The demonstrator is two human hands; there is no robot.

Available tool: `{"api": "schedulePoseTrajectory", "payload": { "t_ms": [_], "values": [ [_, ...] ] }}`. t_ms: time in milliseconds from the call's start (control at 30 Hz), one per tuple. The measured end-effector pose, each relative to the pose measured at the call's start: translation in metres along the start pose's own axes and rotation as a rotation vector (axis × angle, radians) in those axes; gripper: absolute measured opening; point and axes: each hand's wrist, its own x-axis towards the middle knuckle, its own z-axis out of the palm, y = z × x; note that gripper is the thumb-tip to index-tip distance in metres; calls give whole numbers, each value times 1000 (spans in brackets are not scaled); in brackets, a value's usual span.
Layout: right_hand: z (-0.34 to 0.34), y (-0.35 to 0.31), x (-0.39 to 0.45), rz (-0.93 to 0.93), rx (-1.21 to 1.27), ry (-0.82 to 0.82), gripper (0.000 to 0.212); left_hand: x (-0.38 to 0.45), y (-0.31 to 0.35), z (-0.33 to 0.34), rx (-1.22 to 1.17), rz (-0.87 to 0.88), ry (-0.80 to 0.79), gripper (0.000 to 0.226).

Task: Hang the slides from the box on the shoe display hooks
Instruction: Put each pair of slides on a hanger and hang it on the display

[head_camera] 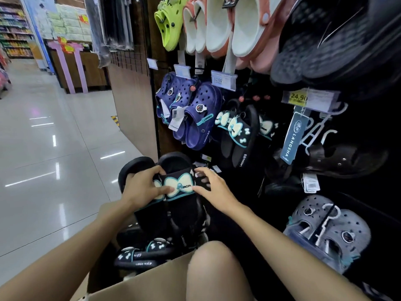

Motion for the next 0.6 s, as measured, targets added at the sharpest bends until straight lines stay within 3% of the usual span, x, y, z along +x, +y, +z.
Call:
{"api": "schedulePoseTrajectory", "payload": {
  "t_ms": [300,600],
  "values": [
    [-40,61,-79,397,296,300,32,11,88,50,-32,64,-27,42],
    [-21,129,-187,665,316,372,21,-16,142,122,-31,37,-172,42]
  ]
}}
